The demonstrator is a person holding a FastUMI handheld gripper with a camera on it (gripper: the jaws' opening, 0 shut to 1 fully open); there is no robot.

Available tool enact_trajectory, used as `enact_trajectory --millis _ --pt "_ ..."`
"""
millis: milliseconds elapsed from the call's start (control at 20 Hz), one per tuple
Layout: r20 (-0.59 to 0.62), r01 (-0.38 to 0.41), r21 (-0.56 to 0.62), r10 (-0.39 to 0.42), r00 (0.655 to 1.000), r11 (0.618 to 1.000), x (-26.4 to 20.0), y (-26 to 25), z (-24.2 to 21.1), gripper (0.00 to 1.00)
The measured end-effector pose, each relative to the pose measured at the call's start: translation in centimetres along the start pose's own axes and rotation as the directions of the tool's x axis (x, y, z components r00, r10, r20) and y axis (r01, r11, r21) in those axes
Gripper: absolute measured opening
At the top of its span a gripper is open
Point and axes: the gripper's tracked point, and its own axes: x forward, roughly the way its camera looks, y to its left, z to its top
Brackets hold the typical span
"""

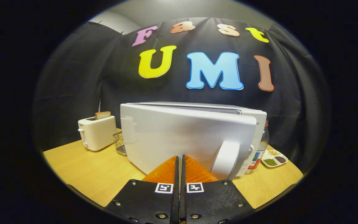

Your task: Open the microwave, put the food inside, and close the microwave door.

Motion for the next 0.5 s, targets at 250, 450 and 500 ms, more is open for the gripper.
enact_trajectory --millis 250,450,500 --pt "-0.008 0.080 0.002 -0.080 0.997 0.997 3.4 -2.0 0.6 0.02" --pt "-0.025 0.134 0.001 -0.134 0.991 0.991 6.4 -3.6 1.3 0.02" --pt "-0.020 0.146 0.006 -0.146 0.989 0.989 6.5 -3.6 1.4 0.02"
